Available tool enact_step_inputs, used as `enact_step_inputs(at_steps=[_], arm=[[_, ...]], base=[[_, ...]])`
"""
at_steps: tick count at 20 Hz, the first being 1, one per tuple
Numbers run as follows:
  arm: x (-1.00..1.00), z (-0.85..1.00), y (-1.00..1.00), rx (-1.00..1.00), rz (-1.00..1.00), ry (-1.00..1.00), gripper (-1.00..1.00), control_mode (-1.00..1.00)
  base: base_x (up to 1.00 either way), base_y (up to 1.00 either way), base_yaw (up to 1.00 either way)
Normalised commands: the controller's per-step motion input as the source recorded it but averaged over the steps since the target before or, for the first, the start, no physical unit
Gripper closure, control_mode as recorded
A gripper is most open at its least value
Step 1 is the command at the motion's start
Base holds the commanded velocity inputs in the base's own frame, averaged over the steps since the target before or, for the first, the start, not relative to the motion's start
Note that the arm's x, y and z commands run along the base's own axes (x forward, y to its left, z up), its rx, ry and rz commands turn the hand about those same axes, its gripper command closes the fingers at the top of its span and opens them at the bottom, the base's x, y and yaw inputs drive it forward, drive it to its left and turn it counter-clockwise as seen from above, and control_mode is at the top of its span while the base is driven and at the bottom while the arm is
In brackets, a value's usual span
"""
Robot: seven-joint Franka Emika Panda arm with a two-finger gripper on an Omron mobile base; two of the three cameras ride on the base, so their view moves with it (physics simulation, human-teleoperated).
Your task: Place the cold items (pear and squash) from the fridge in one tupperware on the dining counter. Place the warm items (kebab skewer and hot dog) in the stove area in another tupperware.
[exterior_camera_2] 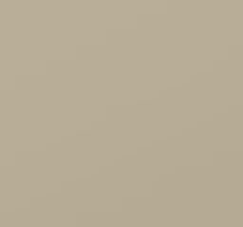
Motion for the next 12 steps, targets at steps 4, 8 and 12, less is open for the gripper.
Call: enact_step_inputs(at_steps=[4,8,12], arm=[[0.00,0.00,0.00,0.00,0.00,0.00,1.00,1.00],[0.00,0.00,0.00,0.00,0.00,0.00,1.00,1.00],[0.00,0.00,0.00,0.00,0.00,0.00,1.00,1.00]], base=[[0.13,1.00,-0.55],[0.00,1.00,-0.62],[-0.36,1.00,-0.54]])
